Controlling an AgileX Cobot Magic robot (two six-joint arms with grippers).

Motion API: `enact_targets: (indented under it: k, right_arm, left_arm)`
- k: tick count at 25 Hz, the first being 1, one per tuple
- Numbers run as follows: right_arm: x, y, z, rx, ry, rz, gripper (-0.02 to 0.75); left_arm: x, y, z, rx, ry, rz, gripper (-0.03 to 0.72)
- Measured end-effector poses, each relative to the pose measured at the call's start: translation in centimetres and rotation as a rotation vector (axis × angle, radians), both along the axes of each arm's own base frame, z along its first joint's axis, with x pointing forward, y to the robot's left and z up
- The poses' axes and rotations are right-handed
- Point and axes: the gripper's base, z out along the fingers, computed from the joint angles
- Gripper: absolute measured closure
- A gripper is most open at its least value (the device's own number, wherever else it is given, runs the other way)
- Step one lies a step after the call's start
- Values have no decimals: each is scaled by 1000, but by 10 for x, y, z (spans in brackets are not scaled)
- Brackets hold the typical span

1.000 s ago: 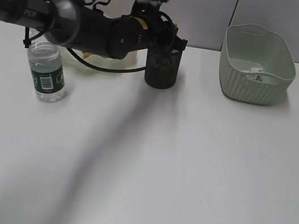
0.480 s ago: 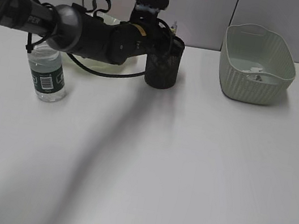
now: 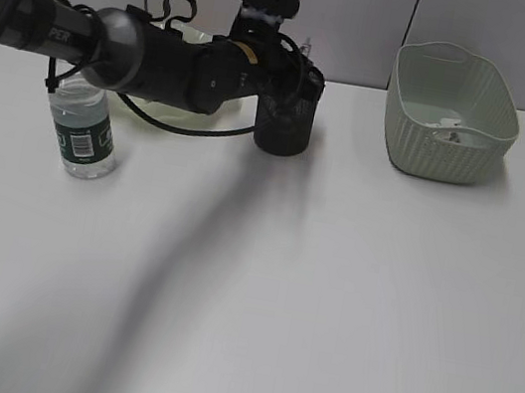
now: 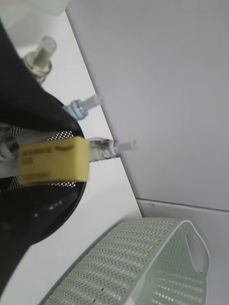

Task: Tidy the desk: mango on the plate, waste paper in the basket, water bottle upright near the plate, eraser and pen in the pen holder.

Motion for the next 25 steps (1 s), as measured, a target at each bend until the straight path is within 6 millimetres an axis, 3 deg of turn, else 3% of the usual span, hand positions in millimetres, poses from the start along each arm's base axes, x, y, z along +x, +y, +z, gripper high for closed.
enact_targets:
  k: [5, 14, 18, 25]
  right_arm:
    - [0, 0, 0, 0, 0, 0, 296]
    - [0, 0, 0, 0, 0, 0, 295]
    - [0, 0, 0, 0, 0, 0, 295]
    - [0, 0, 0, 0, 0, 0, 296]
  left_arm:
    - [0, 0, 0, 2, -1, -1, 252]
    - [-1, 0, 8, -3, -4, -3, 217]
    - [-3, 1, 26, -10, -9, -8, 216]
    - [-15, 6, 78, -18, -5, -31, 220]
